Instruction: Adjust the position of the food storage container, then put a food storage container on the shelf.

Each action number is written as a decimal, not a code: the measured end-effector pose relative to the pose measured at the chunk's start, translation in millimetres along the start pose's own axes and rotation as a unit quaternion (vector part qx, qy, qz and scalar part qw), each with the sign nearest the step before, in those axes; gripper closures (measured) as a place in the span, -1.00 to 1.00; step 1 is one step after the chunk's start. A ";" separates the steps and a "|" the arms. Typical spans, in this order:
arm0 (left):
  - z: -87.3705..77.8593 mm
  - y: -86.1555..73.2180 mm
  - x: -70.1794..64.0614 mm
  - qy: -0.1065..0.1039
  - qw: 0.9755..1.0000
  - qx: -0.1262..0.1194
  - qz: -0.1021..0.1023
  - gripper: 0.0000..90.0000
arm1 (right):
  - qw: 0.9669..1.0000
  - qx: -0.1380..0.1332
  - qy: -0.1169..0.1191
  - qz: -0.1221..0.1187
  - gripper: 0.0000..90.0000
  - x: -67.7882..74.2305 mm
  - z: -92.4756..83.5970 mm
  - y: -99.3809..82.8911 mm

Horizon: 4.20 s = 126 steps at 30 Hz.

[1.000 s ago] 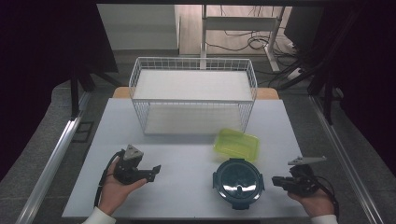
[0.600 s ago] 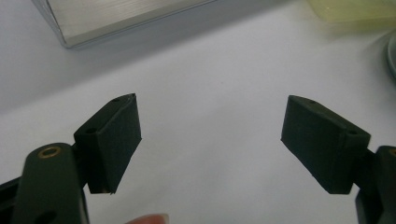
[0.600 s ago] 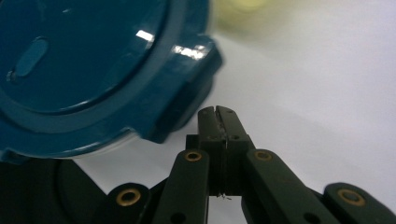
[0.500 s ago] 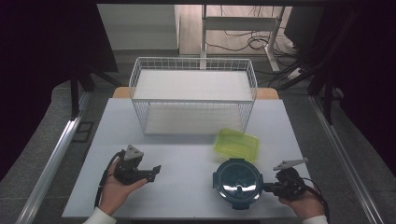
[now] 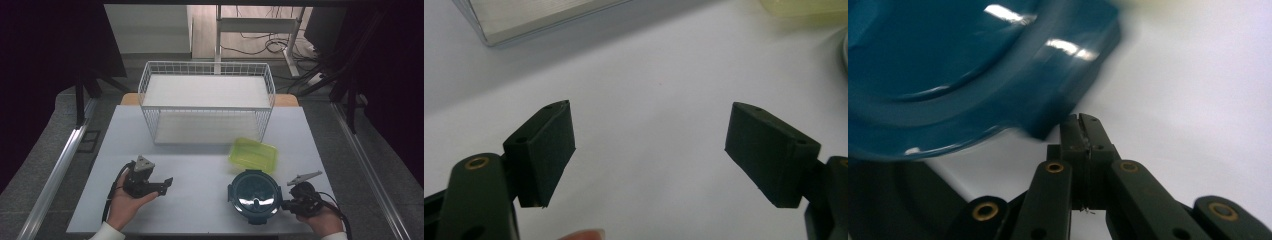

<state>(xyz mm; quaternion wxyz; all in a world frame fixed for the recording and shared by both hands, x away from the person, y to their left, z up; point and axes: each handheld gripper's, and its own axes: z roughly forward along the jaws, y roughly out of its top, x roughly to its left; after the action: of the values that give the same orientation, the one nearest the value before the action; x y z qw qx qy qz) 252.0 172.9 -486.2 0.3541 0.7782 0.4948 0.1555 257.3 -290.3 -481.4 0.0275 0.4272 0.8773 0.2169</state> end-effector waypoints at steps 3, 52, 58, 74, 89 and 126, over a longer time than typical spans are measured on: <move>0.3 0.4 -0.7 -0.001 1.000 0.000 0.001 -0.56 | 1.000 -0.009 -0.007 -0.001 0.97 5.7 -0.3 3.2; 3.5 -1.9 8.0 0.001 1.000 0.008 -0.008 -0.56 | 0.990 -0.007 -0.032 -0.138 0.97 90.9 62.4 92.3; 4.6 -1.6 8.2 0.002 1.000 0.010 -0.007 -0.56 | 0.988 -0.010 -0.026 -0.151 0.97 100.4 68.7 98.6; 4.8 -4.8 13.7 0.003 1.000 0.010 -0.017 -0.56 | 0.990 -0.113 0.032 -0.082 0.97 72.6 23.6 74.6; 6.5 -0.5 11.2 -0.003 1.000 0.007 -0.007 -0.56 | 0.986 -0.161 0.030 0.006 0.71 33.2 8.6 60.1; 2.2 3.6 3.8 -0.068 0.996 -0.010 -0.056 -0.76 | 0.966 -0.195 0.130 0.111 -0.58 52.2 25.0 69.3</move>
<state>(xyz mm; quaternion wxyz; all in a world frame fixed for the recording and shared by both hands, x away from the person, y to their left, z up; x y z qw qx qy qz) 257.4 174.4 -485.6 0.4030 0.7542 0.5111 0.0870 281.2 -204.1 -468.9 -0.0281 0.4760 0.7612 0.4395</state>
